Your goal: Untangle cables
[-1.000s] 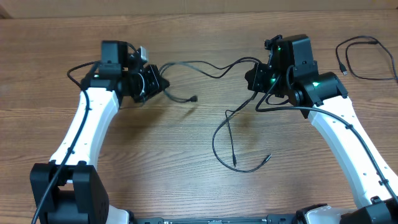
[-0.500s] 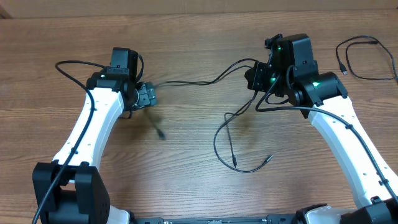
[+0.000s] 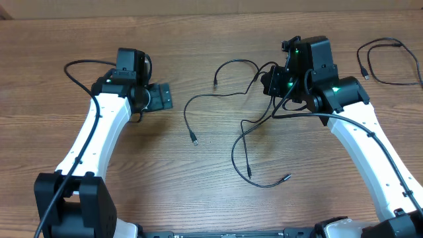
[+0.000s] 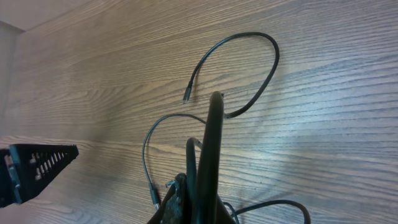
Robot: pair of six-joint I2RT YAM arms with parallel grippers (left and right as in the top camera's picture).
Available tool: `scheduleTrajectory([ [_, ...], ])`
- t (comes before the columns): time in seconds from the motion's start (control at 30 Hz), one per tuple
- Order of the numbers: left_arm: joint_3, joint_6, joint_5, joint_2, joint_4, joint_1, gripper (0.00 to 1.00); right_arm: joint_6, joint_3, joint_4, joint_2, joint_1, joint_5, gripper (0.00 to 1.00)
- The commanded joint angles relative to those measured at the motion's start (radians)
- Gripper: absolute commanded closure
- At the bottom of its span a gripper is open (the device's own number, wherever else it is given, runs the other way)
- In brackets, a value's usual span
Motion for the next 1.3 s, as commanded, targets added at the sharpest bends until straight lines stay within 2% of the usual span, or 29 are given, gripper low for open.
scheduleTrajectory([
  [0.0,0.006,0.158,0.513,-0.066,0.094,0.005,0.01,0.003,0.005,0.006,-0.006,-0.008,0.008,0.96],
  [0.07,0.006,0.179,0.859,-0.08,0.223,-0.008,0.01,0.007,0.005,0.008,-0.006,-0.008,0.008,0.96],
  [0.13,0.006,0.105,0.986,-0.079,0.339,-0.039,0.01,0.007,0.005,0.009,-0.006,-0.008,0.008,0.96],
  [0.27,0.006,0.07,0.949,-0.079,0.396,-0.106,0.0,0.008,0.005,0.014,-0.006,-0.007,-0.059,0.96],
  [0.3,0.006,0.07,0.925,-0.079,0.396,-0.121,0.0,0.008,0.005,0.018,-0.006,-0.007,-0.075,0.9],
  [0.37,0.006,0.065,0.871,-0.079,0.396,-0.145,0.0,0.007,0.005,0.028,-0.006,-0.007,-0.079,0.61],
  [0.4,0.006,0.054,0.851,-0.079,0.396,-0.15,0.0,0.007,0.005,0.033,-0.006,-0.007,-0.079,0.37],
  [0.43,0.006,0.034,0.83,-0.079,0.396,-0.152,0.0,0.007,0.005,0.035,-0.006,-0.007,-0.079,0.29],
  [0.47,0.006,0.026,0.829,-0.079,0.396,-0.152,0.01,0.007,0.005,0.036,-0.006,-0.008,-0.079,0.25],
  [0.73,0.006,0.02,0.829,-0.079,0.392,-0.149,0.0,0.006,0.005,0.035,-0.006,-0.008,-0.077,0.22],
  [0.77,0.006,0.017,0.829,-0.079,0.39,-0.149,0.0,0.006,0.005,0.035,-0.006,-0.008,-0.073,0.23],
  [0.83,0.006,0.017,0.828,-0.079,0.382,-0.149,0.0,0.007,0.006,0.041,-0.006,-0.012,-0.064,0.34],
  [0.87,0.006,0.017,0.828,-0.079,0.38,-0.149,0.0,0.007,0.008,0.045,-0.006,-0.018,-0.064,0.36],
  [0.93,0.006,0.017,0.828,-0.079,0.372,-0.149,0.01,0.007,0.01,0.061,-0.009,-0.037,-0.064,0.6],
  [1.0,0.006,0.017,0.829,-0.079,0.368,-0.149,0.0,0.007,0.016,0.074,-0.011,-0.06,-0.064,0.77],
  [1.03,0.006,0.017,0.828,-0.079,0.369,-0.149,0.0,0.007,0.019,0.079,-0.011,-0.069,-0.066,0.8],
  [1.13,0.006,0.017,0.828,-0.079,0.369,-0.149,0.0,0.007,0.026,0.09,-0.011,-0.098,-0.071,0.81],
  [1.2,0.006,0.017,0.828,-0.079,0.369,-0.149,0.0,0.007,0.026,0.09,-0.011,-0.109,-0.071,0.89],
  [1.23,0.006,0.017,0.827,-0.079,0.369,-0.149,0.0,0.007,0.027,0.092,-0.012,-0.114,-0.075,0.96],
  [1.27,0.006,0.017,0.827,-0.079,0.369,-0.149,0.0,0.007,0.028,0.092,-0.012,-0.117,-0.079,0.96],
])
